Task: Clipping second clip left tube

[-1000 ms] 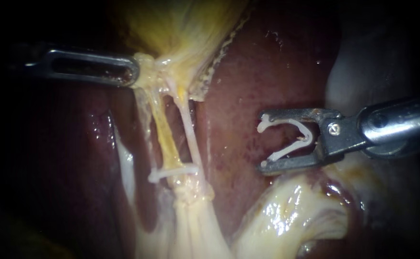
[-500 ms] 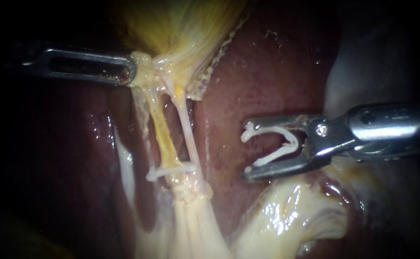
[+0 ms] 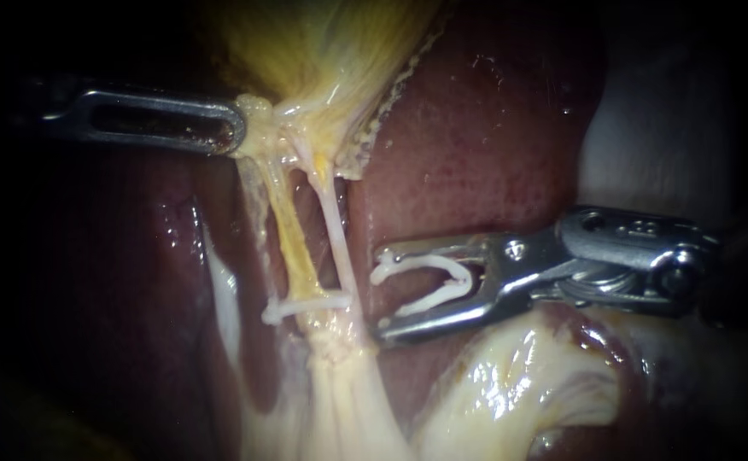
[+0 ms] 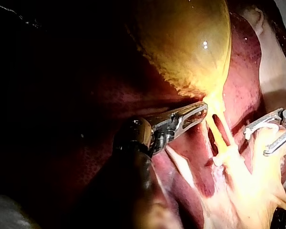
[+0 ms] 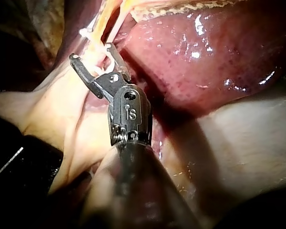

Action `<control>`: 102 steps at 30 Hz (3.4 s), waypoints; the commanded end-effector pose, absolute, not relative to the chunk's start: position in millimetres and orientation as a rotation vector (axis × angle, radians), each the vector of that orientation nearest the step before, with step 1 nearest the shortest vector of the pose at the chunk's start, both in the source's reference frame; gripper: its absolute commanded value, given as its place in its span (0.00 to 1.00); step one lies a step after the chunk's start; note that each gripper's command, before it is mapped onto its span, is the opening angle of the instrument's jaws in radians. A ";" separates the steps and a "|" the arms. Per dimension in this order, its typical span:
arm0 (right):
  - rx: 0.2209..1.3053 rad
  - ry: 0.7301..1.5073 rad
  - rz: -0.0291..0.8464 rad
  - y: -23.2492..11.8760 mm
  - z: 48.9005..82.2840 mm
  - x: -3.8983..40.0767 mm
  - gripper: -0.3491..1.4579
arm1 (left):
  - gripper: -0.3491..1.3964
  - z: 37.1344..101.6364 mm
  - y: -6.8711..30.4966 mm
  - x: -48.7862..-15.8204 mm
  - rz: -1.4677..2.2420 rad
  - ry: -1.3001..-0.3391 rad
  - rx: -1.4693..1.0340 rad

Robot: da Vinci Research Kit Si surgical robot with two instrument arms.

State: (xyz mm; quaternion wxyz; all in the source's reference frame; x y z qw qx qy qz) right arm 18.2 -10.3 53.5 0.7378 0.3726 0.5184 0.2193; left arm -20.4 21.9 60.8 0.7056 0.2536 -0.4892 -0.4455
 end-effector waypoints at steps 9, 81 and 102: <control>0.847 1.144 0.494 -10.3 54.9 19.5 0.47 | 0.00 60.9 21.8 -20.6 -0.988 -1.088 0.566; 0.900 1.164 0.469 -10.9 60.4 25.3 0.47 | 0.00 61.1 21.5 -21.1 -0.982 -1.089 0.572; 0.962 1.206 0.484 -12.3 56.5 27.1 0.43 | 0.00 61.2 21.5 -21.2 -0.982 -1.089 0.571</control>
